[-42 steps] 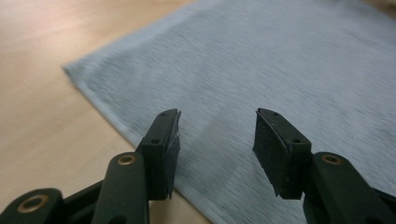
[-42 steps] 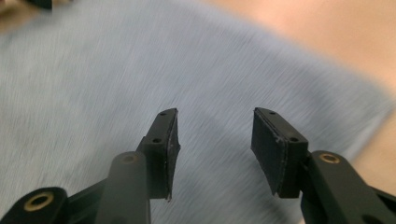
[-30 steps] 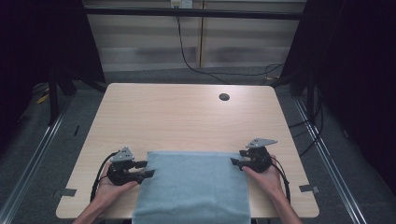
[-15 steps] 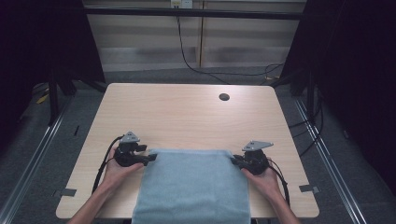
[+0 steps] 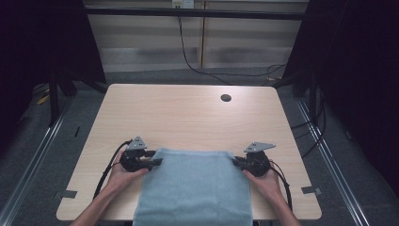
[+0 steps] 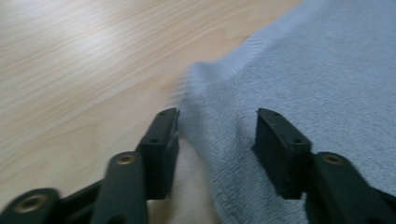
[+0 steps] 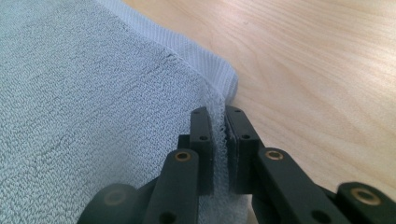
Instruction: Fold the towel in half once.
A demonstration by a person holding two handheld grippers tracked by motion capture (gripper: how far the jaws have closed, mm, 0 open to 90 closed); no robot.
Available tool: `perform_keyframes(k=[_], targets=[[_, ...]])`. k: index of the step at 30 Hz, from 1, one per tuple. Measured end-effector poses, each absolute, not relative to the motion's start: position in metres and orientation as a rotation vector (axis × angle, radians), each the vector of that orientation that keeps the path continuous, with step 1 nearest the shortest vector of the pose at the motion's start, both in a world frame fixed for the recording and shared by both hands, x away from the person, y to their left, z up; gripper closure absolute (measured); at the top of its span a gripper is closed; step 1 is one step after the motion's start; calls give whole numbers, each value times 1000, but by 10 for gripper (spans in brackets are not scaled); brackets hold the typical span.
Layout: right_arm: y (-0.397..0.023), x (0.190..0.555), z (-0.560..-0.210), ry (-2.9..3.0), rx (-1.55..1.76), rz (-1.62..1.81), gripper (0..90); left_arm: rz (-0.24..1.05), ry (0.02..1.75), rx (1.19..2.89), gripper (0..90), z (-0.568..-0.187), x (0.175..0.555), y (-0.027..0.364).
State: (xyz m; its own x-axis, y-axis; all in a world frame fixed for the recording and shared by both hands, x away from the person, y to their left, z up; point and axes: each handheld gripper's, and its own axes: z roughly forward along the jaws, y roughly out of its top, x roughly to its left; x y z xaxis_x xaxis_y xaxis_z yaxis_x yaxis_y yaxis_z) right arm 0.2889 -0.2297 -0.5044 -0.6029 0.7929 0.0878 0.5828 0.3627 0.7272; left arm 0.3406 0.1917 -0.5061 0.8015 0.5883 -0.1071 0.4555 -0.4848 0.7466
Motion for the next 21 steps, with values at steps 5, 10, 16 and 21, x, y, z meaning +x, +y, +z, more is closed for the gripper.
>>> perform_keyframes(k=[5, 10, 16, 21], targets=[[-231, 289, -504, 2354, 1273, 1125, 838, 133, 765, 2154, 820, -506, 339, 192], [-237, 293, -502, 2349, 1309, 1217, 843, 67, 768, 2085, 828, -502, 341, 201], [-243, 292, -483, 2297, 1300, 1372, 852, 37, 759, 1995, 833, -485, 337, 213], [-238, 293, -458, 2272, 1207, 1422, 856, 75, 727, 1984, 834, -466, 340, 213]])
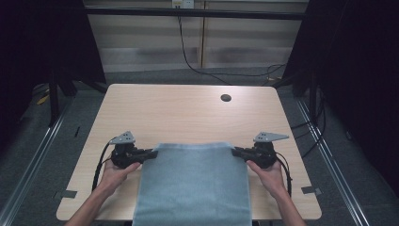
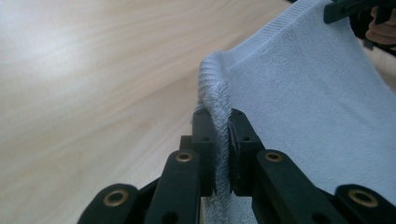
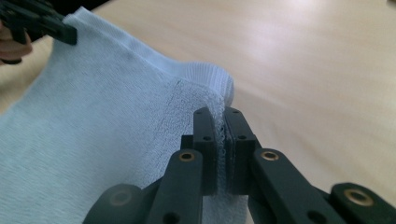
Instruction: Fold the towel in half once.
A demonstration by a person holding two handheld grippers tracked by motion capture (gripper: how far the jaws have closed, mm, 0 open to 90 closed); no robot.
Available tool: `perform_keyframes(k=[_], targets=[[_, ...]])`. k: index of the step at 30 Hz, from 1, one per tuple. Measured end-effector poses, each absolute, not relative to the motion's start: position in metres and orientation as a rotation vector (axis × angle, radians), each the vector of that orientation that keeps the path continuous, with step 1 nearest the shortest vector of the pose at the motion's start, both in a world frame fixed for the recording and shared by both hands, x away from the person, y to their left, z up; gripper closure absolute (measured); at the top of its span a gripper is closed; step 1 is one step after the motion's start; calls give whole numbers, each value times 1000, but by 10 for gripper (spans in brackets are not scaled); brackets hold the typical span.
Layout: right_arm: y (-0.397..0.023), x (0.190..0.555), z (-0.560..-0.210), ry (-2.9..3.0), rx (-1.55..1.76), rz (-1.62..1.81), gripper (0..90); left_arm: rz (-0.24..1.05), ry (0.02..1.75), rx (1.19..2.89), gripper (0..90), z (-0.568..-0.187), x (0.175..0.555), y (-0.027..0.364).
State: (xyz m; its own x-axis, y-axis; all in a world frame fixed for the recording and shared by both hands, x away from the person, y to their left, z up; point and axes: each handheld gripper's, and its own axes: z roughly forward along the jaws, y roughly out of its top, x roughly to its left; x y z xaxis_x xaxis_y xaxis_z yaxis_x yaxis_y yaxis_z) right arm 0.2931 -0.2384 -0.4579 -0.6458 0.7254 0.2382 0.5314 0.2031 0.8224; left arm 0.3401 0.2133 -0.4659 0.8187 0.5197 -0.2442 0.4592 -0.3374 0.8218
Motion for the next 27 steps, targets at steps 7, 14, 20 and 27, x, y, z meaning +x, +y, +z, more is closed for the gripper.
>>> perform_keyframes(k=[7, 14, 20, 27], targets=[[-241, 316, -417, 2178, 1172, 1484, 857, 146, 746, 1903, 838, -433, 362, 221], [-230, 345, -385, 2154, 1127, 1482, 859, 206, 743, 1883, 839, -410, 375, 215], [-226, 363, -368, 2118, 1125, 1490, 860, 231, 753, 1858, 838, -393, 389, 214], [-226, 384, -340, 2061, 1122, 1479, 862, 291, 759, 1829, 835, -362, 403, 214]])
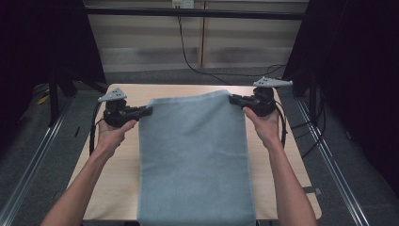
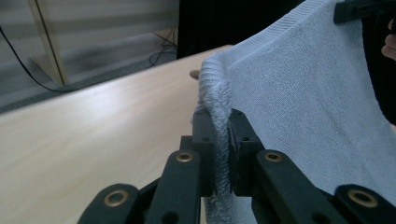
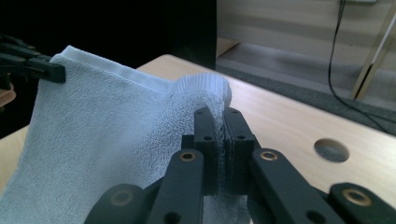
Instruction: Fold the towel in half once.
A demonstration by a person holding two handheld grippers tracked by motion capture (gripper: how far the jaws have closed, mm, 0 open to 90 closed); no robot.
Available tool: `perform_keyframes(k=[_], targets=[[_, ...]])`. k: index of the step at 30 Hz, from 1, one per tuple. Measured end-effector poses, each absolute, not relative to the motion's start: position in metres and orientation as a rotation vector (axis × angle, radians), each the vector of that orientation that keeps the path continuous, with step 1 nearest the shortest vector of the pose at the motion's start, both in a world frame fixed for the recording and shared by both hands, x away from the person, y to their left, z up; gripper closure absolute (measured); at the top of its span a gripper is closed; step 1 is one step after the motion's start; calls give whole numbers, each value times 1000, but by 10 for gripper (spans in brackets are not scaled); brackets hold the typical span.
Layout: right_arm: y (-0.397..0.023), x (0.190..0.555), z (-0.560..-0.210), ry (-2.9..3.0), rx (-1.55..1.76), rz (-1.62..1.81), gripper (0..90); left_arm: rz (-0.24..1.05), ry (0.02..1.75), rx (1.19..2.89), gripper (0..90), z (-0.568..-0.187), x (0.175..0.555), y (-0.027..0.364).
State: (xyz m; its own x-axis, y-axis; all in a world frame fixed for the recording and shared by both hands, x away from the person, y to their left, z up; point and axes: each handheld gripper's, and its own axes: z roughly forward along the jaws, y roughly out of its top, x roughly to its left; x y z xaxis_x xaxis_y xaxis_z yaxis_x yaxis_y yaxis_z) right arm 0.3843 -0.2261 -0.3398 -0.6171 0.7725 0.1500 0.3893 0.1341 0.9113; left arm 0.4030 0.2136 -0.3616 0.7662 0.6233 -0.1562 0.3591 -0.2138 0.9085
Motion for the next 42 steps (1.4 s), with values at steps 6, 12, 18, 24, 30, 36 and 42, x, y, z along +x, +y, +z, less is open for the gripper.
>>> perform_keyframes(k=[6, 12, 18, 24, 30, 36, 42], targets=[[-239, 382, -302, 1954, 1089, 1566, 864, 316, 730, 1749, 837, -326, 402, 220], [-244, 353, -320, 1999, 1069, 1543, 864, 265, 686, 1798, 837, -344, 382, 216], [-252, 321, -357, 2074, 1083, 1513, 866, 210, 637, 1855, 842, -364, 356, 212], [-256, 279, -375, 2159, 1052, 1427, 865, 156, 610, 1871, 842, -387, 317, 218], [-254, 240, -380, 2215, 1019, 1401, 865, 82, 611, 1872, 842, -404, 281, 222], [-245, 213, -410, 2322, 1045, 1408, 865, 31, 664, 1944, 840, -436, 258, 231], [-236, 195, -440, 2424, 1073, 1363, 864, -62, 701, 2000, 836, -468, 237, 237]])
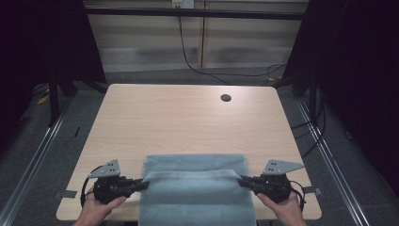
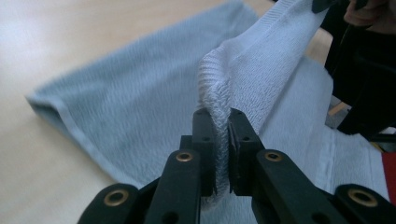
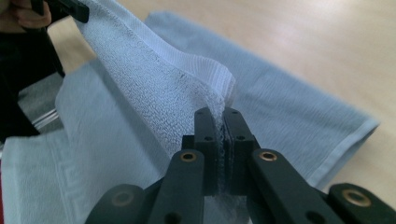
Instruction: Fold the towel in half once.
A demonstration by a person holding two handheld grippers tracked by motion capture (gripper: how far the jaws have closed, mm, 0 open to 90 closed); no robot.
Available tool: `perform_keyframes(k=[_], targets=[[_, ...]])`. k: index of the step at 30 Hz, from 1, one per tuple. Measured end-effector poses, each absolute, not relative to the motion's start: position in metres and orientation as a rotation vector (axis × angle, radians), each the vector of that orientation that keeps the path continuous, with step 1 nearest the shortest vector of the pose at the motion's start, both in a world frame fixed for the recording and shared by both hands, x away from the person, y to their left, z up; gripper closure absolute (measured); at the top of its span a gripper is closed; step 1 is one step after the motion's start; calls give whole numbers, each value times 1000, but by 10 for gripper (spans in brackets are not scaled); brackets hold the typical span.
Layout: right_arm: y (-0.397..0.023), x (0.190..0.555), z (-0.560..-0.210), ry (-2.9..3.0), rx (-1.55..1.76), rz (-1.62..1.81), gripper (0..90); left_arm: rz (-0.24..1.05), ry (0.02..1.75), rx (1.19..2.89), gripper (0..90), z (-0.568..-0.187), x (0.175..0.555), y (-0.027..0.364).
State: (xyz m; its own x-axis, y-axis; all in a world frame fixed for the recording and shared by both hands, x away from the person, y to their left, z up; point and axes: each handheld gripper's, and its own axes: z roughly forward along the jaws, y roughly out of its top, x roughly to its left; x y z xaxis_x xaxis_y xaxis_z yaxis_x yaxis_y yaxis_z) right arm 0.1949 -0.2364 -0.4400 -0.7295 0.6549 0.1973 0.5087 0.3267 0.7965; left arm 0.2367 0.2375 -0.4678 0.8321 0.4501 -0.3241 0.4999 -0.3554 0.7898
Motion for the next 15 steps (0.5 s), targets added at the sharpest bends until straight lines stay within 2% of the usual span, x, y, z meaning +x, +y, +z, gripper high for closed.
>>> perform_keyframes(k=[3, 7, 15], targets=[[-234, 191, -459, 2483, 1118, 1321, 864, -113, 723, 2069, 835, -486, 232, 233], [-230, 192, -489, 2565, 1187, 1245, 865, -104, 743, 2132, 832, -498, 233, 227], [-224, 213, -494, 2527, 1180, 1180, 866, -57, 755, 2133, 841, -503, 267, 223]])
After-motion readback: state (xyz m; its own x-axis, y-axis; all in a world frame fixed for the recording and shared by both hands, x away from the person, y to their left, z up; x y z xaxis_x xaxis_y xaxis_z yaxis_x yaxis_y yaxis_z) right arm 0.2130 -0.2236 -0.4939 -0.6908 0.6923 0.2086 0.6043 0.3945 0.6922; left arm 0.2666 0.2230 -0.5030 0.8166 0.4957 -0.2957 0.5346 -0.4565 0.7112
